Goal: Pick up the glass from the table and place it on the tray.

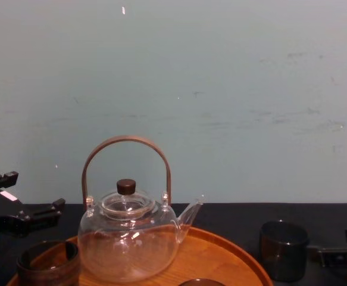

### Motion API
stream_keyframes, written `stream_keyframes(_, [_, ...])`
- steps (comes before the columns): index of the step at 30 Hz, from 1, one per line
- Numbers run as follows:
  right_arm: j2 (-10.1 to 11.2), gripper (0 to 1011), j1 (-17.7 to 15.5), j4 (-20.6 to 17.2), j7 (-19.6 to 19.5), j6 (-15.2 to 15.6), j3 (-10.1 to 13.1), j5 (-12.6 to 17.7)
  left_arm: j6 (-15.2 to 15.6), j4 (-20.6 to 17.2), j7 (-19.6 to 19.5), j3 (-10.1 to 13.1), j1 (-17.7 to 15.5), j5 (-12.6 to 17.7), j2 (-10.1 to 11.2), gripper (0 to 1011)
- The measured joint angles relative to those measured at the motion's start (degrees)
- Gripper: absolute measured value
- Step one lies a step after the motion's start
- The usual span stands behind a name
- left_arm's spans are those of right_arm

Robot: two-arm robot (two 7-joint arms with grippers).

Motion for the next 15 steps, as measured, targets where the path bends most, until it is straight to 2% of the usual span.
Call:
stream_keyframes(6, [-1.81, 1002, 2.7, 2.75, 1.36, 0.39, -0.94, -1.5, 0.0, 0.0, 0.0, 0.0, 0.0, 0.0, 0.0, 1001])
stream_keyframes(15, [-3.51, 1002, 4.95, 5.36, 2.53, 0.48, -1.38, -2.78, 0.0, 0.0, 0.0, 0.0, 0.0, 0.0, 0.0, 1001])
